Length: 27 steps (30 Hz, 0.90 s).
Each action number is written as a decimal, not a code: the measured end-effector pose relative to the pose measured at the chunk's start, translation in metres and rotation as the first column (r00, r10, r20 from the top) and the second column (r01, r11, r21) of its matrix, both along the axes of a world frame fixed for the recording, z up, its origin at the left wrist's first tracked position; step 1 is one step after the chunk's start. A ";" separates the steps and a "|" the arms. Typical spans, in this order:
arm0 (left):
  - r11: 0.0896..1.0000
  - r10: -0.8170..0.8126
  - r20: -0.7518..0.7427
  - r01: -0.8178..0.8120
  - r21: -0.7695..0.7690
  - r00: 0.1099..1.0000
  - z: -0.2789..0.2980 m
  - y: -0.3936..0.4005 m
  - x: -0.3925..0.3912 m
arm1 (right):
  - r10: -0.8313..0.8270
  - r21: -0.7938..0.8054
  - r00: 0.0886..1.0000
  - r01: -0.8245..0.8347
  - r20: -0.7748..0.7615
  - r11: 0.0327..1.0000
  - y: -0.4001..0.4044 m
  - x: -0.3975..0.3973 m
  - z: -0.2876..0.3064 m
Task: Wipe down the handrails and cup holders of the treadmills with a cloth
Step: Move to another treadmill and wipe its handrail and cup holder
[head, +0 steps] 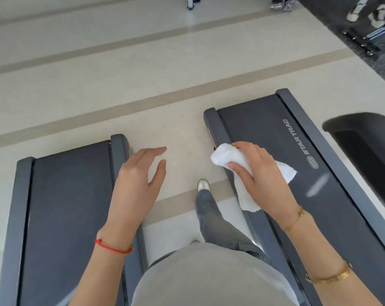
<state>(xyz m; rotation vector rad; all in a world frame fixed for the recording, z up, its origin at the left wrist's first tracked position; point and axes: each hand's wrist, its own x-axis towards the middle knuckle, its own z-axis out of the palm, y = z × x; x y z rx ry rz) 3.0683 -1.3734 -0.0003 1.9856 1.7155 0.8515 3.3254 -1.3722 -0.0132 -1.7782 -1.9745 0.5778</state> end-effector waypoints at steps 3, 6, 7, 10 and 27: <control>1.000 0.028 0.006 -0.028 -0.013 1.000 -0.002 0.052 0.003 | 0.008 0.003 1.000 -0.008 -0.015 1.000 0.054 0.000 -0.004; 0.999 0.031 0.005 -0.031 -0.028 0.999 0.000 0.111 0.009 | 0.001 0.018 1.000 0.000 -0.028 1.000 0.113 0.005 -0.005; 0.999 0.031 -0.001 -0.031 -0.030 1.000 0.001 0.132 0.011 | -0.001 0.025 0.999 0.002 -0.033 1.000 0.134 0.007 -0.004; 0.999 0.036 -0.026 -0.036 -0.010 0.999 0.008 0.194 0.020 | -0.008 0.037 0.999 0.010 -0.044 0.999 0.195 0.016 -0.001; 0.996 -0.088 -0.037 0.088 -0.016 0.995 -0.005 0.504 0.058 | -0.157 -0.001 0.986 0.157 -0.064 0.988 0.468 0.061 -0.009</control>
